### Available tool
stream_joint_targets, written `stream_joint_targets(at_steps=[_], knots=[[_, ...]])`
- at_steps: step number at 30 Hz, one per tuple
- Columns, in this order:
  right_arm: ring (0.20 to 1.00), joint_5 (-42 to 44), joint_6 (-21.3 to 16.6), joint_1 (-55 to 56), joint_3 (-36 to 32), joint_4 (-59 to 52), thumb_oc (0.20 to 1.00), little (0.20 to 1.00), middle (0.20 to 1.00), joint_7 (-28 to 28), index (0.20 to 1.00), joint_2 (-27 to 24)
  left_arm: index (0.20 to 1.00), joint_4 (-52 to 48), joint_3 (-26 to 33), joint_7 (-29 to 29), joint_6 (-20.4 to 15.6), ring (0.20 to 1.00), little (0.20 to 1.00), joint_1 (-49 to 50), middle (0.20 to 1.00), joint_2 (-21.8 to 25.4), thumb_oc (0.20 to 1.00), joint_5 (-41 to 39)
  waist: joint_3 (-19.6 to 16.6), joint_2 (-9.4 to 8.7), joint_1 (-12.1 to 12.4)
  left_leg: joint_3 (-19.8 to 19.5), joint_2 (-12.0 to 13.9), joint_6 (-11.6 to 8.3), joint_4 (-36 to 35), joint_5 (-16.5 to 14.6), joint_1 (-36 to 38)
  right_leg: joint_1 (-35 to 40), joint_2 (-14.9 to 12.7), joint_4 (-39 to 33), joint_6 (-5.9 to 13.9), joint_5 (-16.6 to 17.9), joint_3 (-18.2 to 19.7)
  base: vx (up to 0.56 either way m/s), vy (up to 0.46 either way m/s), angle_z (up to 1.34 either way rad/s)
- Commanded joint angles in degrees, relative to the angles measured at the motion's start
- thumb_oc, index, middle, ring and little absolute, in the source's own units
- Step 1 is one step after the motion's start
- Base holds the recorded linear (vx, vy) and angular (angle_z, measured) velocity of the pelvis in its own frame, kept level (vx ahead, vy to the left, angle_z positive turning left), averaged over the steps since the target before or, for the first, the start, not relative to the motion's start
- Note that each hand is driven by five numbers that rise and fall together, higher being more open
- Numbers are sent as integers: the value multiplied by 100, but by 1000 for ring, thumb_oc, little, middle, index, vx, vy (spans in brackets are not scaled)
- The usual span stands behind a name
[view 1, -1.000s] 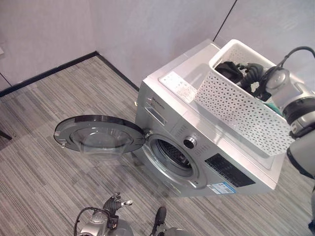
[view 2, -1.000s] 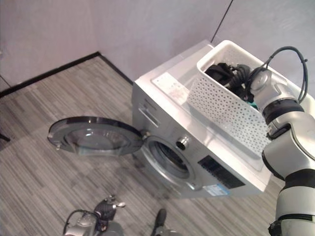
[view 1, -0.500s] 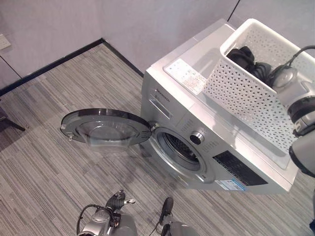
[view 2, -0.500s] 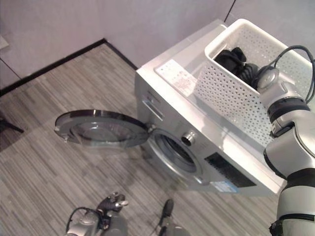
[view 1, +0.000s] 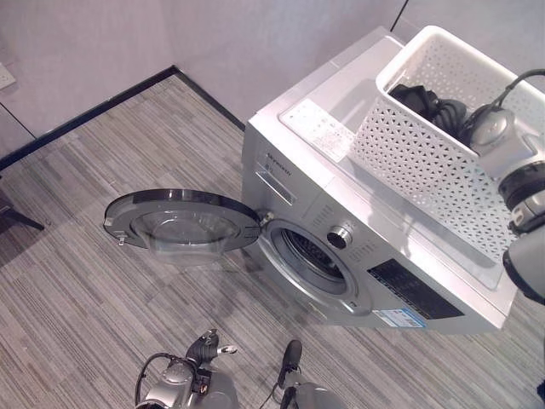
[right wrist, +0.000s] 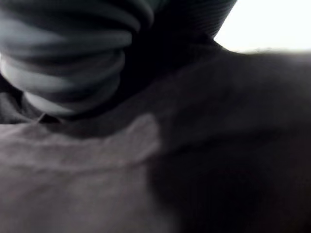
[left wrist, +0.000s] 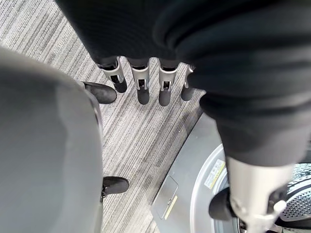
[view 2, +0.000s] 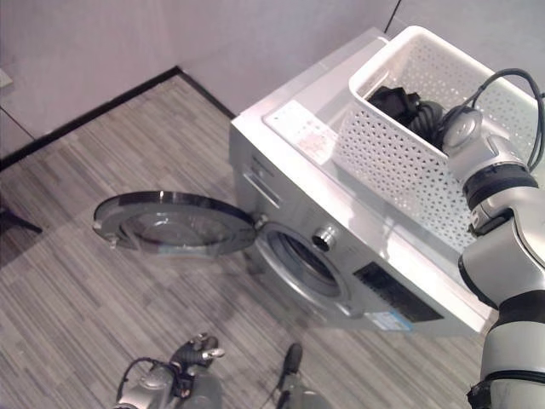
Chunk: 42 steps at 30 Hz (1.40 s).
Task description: Grab the laundry basket,head to the washer,open it,put in the laundry and shut it.
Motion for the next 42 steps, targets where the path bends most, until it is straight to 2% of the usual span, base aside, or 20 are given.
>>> stream_joint_targets(at_steps=[1, 3, 6, 8, 9, 12, 14, 15, 16, 18, 21, 27, 34, 35, 39, 40, 41, 42], knots=[[200, 843, -307, -249, -267, 33, 200, 200, 200, -452, 200, -383, 1000, 411, -239, -38, -155, 1000, 1000, -194, 1000, -40, 1000, 166, 73, -194, 13, 359, 122, 243, -270, 16, 483, 600, -201, 7, 304, -824, 34, 48, 16, -4], [200, 961, -353, -220, -406, 29, 200, 200, 200, -532, 200, -451, 1000, 429, -236, -53, -155, 1000, 1000, -184, 1000, -38, 1000, 200, 31, -200, -6, 371, 122, 247, -252, -20, 534, 661, -205, 7, 303, -837, 26, 32, 7, -2], [200, 1704, -634, -17, -1214, -384, 200, 200, 200, -954, 200, -763, 1000, 587, -196, -38, -170, 1000, 1000, -140, 1000, -73, 1000, 330, -160, -179, -101, 395, 143, 257, -215, -194, 809, 909, -200, 67, 291, -940, 10, 73, 14, 1], [200, 1805, -711, 64, -1400, -494, 200, 200, 200, -1043, 200, -800, 1000, 623, -182, -32, -172, 1000, 1000, -127, 1000, -77, 1000, 356, -220, -201, -129, 388, 127, 267, -207, -205, 829, 938, -226, 83, 293, -949, -9, 56, 19, 2], [200, 2021, -875, 115, -1776, -601, 200, 200, 200, -1344, 200, -833, 1000, 739, -143, 11, -180, 1000, 1000, -123, 1000, -112, 1000, 403, -330, -196, -170, 400, 126, 278, -186, -273, 941, 1032, -231, 130, 293, -1002, -12, 62, 21, 4], [200, 2142, -991, 150, -2109, -764, 200, 200, 200, -1677, 200, -878, 1000, 765, -114, 51, -182, 1000, 1000, -102, 1000, -104, 1000, 439, -430, -186, -201, 407, 125, 290, -190, -327, 1059, 1116, -232, 161, 292, -1048, 1, 60, 31, -1], [200, 1801, -1182, 250, -2617, -1378, 200, 200, 200, -2378, 200, -906, 1000, 802, -88, 135, -155, 1000, 1000, -43, 1000, -130, 1000, 530, -594, -134, -275, 456, 123, 318, -222, -400, 1211, 1200, -247, 195, 300, -1094, 30, 41, 68, -6], [200, 1521, -1186, 292, -2741, -1555, 200, 200, 200, -2658, 200, -894, 1000, 816, -66, 181, -142, 1000, 1000, -39, 1000, -154, 1000, 535, -627, -110, -293, 456, 114, 334, -226, -414, 1229, 1209, -249, 204, 299, -1103, 55, 20, 51, -12], [200, 1495, -1171, 326, -2770, -1589, 200, 200, 200, -2683, 200, -886, 1000, 818, -66, 184, -141, 1000, 1000, -36, 1000, -150, 1000, 536, -628, -115, -291, 459, 115, 335, -226, -417, 1232, 1211, -248, 206, 299, -1104, 58, 8, 42, -10], [200, 729, -1081, 456, -2998, -2074, 200, 200, 200, -3206, 200, -985, 1000, 792, -12, 251, -121, 1000, 1000, -34, 1000, -165, 1000, 580, -693, -79, -314, 468, 95, 362, -229, -453, 1286, 1237, -274, 231, 301, -1113, 83, 6, 39, -7], [200, 248, -940, 678, -3219, -2320, 200, 200, 200, -3425, 200, -1099, 1000, 773, 10, 295, -106, 1000, 1000, -27, 1000, -185, 1000, 633, -734, -58, -334, 483, 68, 388, -234, -487, 1331, 1264, -299, 247, 311, -1117, 96, 0, 44, -3], [200, -192, -812, 1083, -3634, -2499, 200, 200, 200, -3726, 200, -1174, 1000, 708, -16, 304, -96, 1000, 1000, -19, 1000, -203, 1000, 737, -747, -17, -392, 519, 7, 450, -228, -536, 1392, 1262, -353, 267, 344, -1077, 171, -14, 43, -4], [200, -684, -694, 1708, -4196, -2984, 200, 200, 200, -3977, 200, -1504, 1000, 830, 88, 341, -114, 1000, 1000, -48, 1000, -276, 1000, 889, -753, 26, -526, 629, -62, 514, -227, -603, 1464, 1219, -419, 270, 398, -1008, 300, -12, 46, -9], [200, -775, -665, 1980, -4451, -3123, 200, 200, 200, -4044, 200, -1654, 1000, 862, 133, 333, -110, 1000, 1000, -54, 1000, -316, 1000, 936, -756, 59, -612, 667, -88, 536, -233, -626, 1481, 1199, -446, 267, 417, -979, 331, -9, 38, -5], [200, -863, -648, 2459, -4875, -3360, 200, 200, 200, -4088, 200, -1752, 1000, 905, 141, 328, -113, 1000, 1000, -50, 1000, -332, 1000, 1004, -758, 38, -649, 715, -141, 563, -220, -601, 1465, 1138, -490, 277, 432, -911, 391, -15, 48, -12], [200, -1008, -648, 3006, -5301, -3587, 200, 200, 200, -4147, 200, -1914, 1000, 1007, 232, 325, -120, 1000, 1000, -47, 1000, -415, 1000, 1085, -766, 88, -794, 796, -166, 600, -241, -677, 1538, 1104, -503, 273, 470, -905, 503, -41, 47, -21], [200, -1013, -647, 3080, -5372, -3618, 200, 200, 200, -4146, 200, -1913, 1000, 1016, 216, 328, -128, 1000, 1000, -53, 1000, -408, 1000, 1091, -752, 64, -770, 805, -182, 603, -230, -634, 1516, 1079, -518, 283, 464, -863, 509, -14, 72, -14], [200, -1058, -638, 3482, -5677, -3764, 200, 200, 200, -4177, 200, -1963, 1000, 1071, 308, 345, -131, 1000, 1000, -67, 1000, -456, 1000, 1108, -753, 86, -869, 873, -217, 627, -249, -647, 1545, 1038, -532, 267, 486, -826, 579, -39, 29, -15]])
